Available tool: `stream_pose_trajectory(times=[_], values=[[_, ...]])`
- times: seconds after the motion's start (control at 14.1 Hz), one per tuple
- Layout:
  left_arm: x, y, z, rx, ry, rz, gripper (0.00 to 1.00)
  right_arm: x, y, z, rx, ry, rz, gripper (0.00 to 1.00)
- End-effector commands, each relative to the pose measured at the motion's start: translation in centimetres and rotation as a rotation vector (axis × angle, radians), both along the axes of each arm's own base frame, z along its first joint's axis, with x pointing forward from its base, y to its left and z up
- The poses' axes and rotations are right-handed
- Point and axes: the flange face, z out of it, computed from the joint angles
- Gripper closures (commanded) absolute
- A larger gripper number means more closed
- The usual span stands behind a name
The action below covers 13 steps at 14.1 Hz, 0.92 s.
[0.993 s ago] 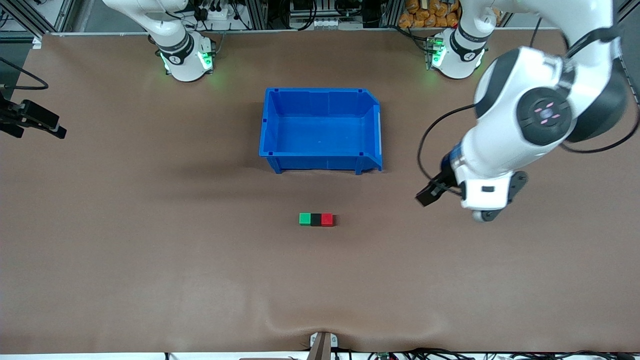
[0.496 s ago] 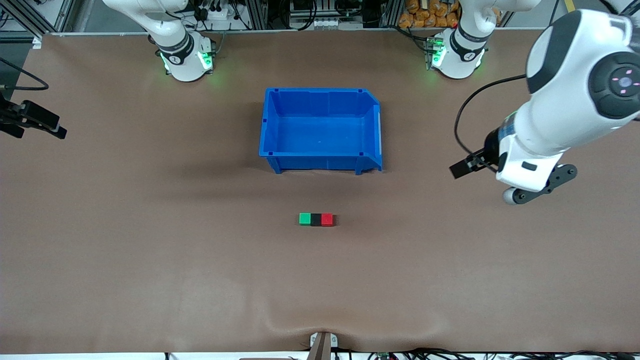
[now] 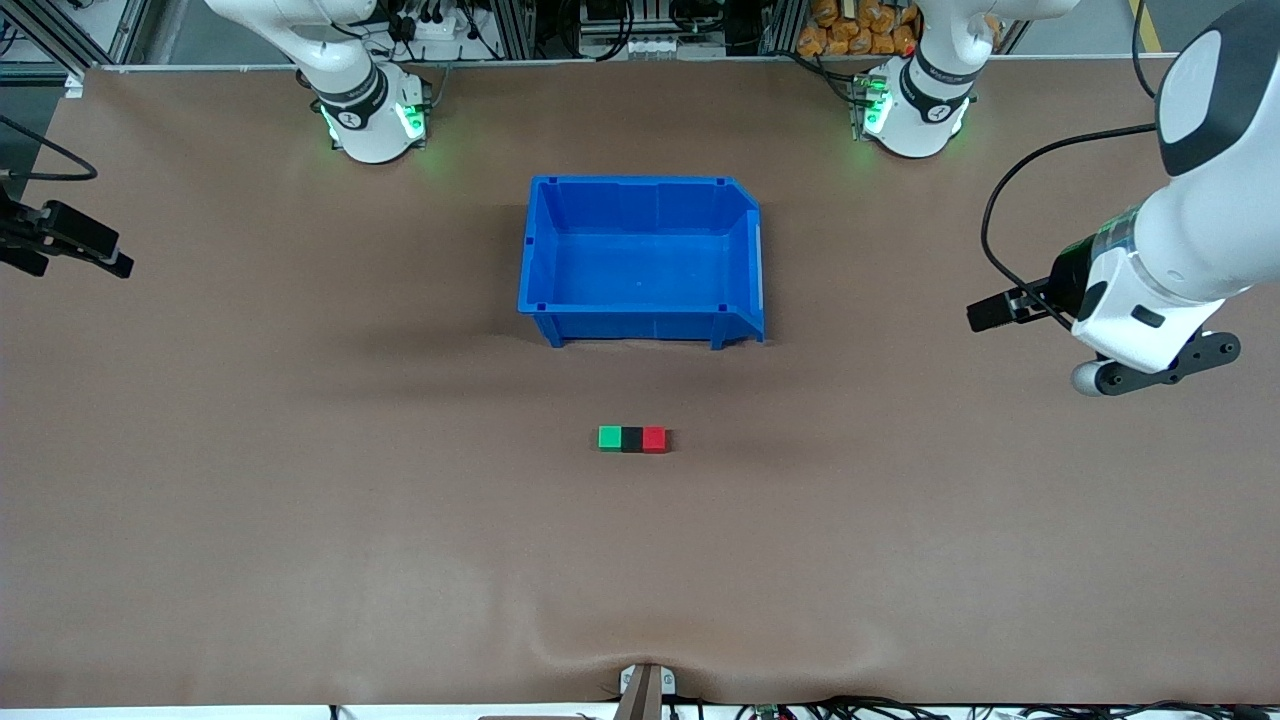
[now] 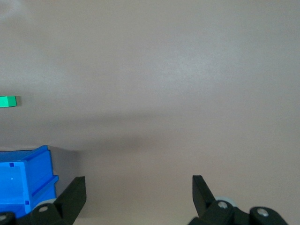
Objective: Attach green and red cubes to black cube
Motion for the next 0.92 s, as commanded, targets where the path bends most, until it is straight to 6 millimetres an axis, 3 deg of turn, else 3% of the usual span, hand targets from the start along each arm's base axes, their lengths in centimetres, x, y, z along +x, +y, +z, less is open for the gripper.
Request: stream_pose_trajectory(times=[0.0, 0.28, 0.5, 0.85], values=[[-1.0, 0.4, 0.9, 0.047, -0.008, -0.017, 0.00, 0.2, -0.4, 0.4, 0.014, 0.002, -0.019, 0.00], [-1.4, 0.6, 1.7, 0.060, -0.023, -0.071, 0.00, 0.2, -0.4, 0.4, 0.014, 0.002, -0.019, 0.00], [-1.8, 2.0, 2.0, 0.057, -0.022, -0.082, 0.00, 0.2, -0.4, 0.4, 0.014, 0.002, -0.019, 0.00], [-4.6, 3.7, 2.4, 0.055, -0.058, -0.084, 0.00, 0.1, -0.5, 0.5, 0.014, 0.000, -0.022, 0.00]])
